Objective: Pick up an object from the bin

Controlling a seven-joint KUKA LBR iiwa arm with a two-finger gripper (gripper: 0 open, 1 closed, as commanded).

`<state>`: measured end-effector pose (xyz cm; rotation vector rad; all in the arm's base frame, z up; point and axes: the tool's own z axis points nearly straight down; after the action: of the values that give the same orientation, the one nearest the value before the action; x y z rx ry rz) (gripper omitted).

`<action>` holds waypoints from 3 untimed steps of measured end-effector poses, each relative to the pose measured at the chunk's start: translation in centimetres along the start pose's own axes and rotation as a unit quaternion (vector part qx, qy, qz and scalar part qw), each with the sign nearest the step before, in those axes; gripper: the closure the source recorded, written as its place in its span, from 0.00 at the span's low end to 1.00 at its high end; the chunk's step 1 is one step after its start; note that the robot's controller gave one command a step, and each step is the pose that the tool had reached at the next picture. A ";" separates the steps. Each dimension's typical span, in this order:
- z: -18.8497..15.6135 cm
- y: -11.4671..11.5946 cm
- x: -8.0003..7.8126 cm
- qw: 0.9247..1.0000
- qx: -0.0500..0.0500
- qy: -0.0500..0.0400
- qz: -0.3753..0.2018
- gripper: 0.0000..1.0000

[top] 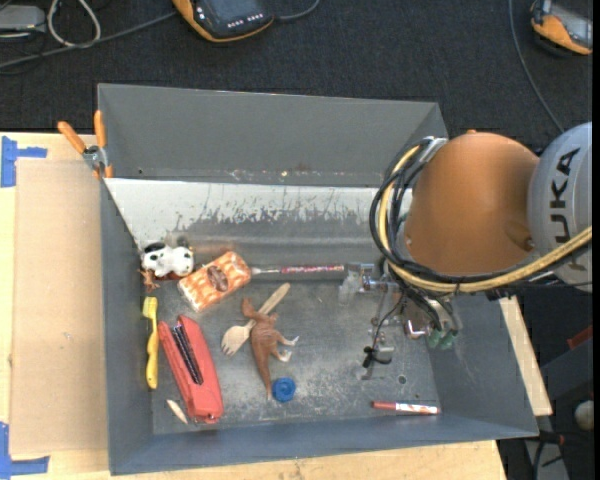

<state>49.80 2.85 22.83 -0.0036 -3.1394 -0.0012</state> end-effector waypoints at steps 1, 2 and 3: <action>0.0 0.0 0.0 1.000 0.000 0.000 0.000 0.00; 5.0 3.1 -2.5 0.999 0.000 -0.002 -0.048 0.00; 8.8 5.8 -2.0 1.000 0.000 -0.002 -0.015 0.00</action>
Offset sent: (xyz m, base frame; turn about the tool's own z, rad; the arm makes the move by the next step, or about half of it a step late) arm 0.0419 0.0549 -0.0939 -0.1743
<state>51.82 8.65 14.07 0.0448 -3.1426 -0.0003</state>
